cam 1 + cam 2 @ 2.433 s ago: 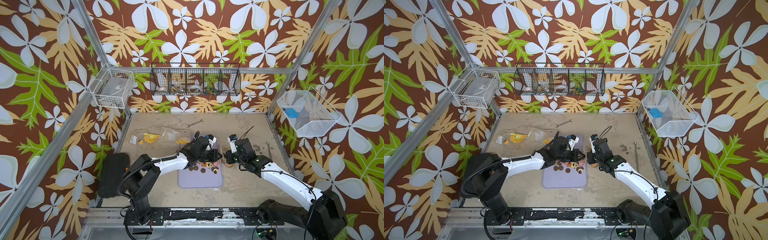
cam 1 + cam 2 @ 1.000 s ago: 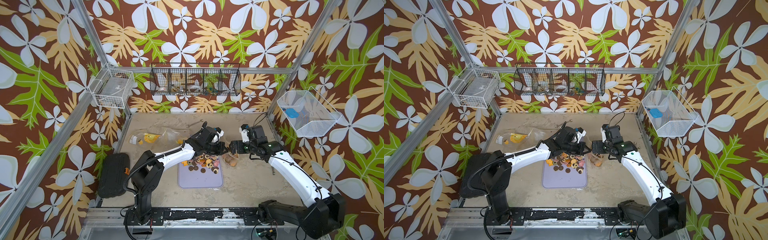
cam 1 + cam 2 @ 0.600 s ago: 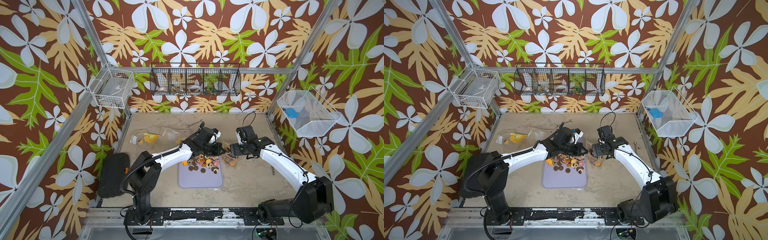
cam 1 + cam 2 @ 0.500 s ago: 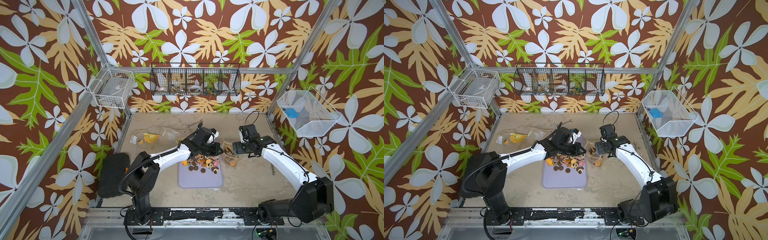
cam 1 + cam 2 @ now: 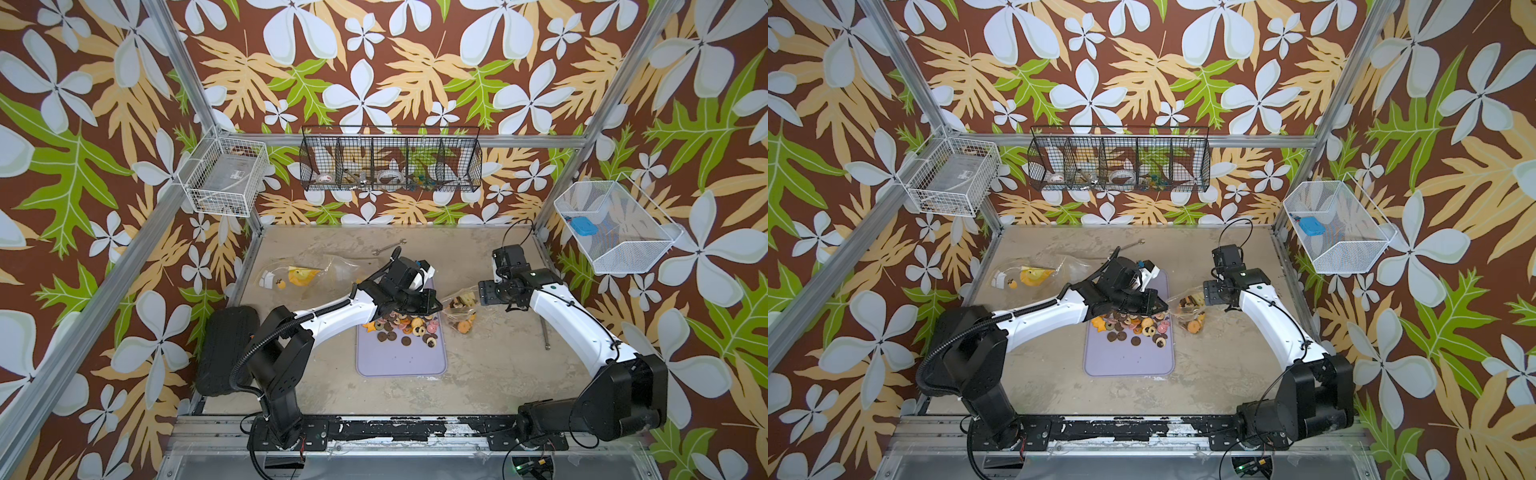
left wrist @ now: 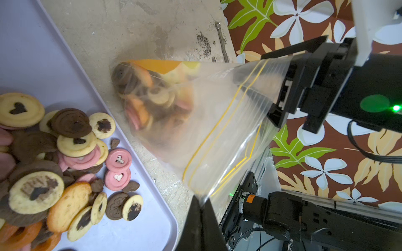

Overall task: Pour cookies out of the ziploc bag
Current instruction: Open the ziploc bag at the center of the board, then adjust the ziploc bag at the center of the board.

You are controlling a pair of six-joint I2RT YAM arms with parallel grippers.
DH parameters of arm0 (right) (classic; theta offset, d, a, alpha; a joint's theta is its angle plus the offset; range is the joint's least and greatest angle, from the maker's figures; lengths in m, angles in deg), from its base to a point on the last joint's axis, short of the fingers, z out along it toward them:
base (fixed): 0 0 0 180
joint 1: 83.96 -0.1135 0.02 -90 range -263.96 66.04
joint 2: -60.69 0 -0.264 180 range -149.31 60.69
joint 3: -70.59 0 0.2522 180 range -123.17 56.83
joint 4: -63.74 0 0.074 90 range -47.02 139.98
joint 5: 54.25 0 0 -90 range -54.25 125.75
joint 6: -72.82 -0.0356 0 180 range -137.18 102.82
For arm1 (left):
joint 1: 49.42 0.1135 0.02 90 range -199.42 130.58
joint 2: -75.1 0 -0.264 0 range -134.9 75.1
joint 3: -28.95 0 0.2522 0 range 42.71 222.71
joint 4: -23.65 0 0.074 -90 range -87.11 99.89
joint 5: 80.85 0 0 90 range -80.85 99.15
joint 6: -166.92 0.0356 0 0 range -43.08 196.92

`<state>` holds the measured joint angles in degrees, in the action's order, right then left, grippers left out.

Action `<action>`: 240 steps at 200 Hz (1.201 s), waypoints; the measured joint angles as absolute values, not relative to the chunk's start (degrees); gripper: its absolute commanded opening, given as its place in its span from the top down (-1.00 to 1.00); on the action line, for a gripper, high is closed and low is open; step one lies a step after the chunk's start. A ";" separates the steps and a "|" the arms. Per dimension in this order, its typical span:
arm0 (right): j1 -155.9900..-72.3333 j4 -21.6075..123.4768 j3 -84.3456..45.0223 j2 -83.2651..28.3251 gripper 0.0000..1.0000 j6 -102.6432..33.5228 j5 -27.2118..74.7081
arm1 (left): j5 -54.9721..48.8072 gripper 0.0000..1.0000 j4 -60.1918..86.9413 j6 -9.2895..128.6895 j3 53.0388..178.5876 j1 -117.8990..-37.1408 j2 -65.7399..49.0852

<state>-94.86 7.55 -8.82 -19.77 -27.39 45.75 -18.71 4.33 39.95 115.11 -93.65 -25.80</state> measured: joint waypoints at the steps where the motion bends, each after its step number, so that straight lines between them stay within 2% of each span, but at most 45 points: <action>1: -94.86 7.55 -8.82 -19.77 -0.67 -27.39 45.72 | -18.71 1.00 4.31 39.95 115.11 -93.63 -25.80; 43: -94.64 6.89 -9.63 -18.05 -0.73 -27.39 43.76 | -17.73 1.00 3.28 40.80 116.55 -93.45 -26.59; 58: -94.59 6.56 -10.13 -17.39 -0.85 -27.46 41.20 | -16.74 0.99 2.19 41.11 117.73 -93.45 -26.83; 61: -94.61 6.39 -10.30 -17.26 -0.87 -27.46 40.63 | -16.63 0.90 1.95 41.19 118.02 -93.45 -26.87; 72: -94.61 6.24 -10.65 -16.38 -0.99 -27.59 37.86 | -16.35 0.33 1.16 41.59 119.11 -93.45 -26.89; 86: -94.64 5.91 -10.94 -14.72 -1.00 -28.16 33.70 | -15.98 -0.25 0.99 42.55 120.14 -93.45 -26.67; 102: -94.72 5.23 -11.33 -12.52 -1.00 -29.19 29.86 | -14.10 -0.73 0.18 42.77 120.33 -93.45 -24.75; 107: -94.72 5.12 -11.33 -11.75 -1.00 -29.47 29.29 | -13.33 -0.95 -0.11 43.07 120.33 -93.45 -23.79; 110: -94.72 5.01 -11.31 -11.18 -0.99 -29.82 28.68 | -12.98 -0.99 -0.15 43.27 120.33 -93.45 -23.16; 139: -94.53 4.73 -9.76 -6.79 -1.00 -32.49 25.22 | -8.96 -0.99 0.66 46.42 120.36 -93.45 -18.19; 173: -92.04 4.58 -6.98 -2.37 -1.00 -36.97 23.56 | -5.53 -0.99 0.68 53.76 120.84 -95.20 -17.84; 240: -77.89 3.59 0.73 -0.21 -1.00 -39.37 23.74 | -1.71 -0.92 -6.66 65.37 138.17 -103.62 -28.31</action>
<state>-77.89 3.59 0.73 -0.21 -39.37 23.74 -1.71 -6.66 65.37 138.17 -103.62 -28.31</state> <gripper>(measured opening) 0.998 0.965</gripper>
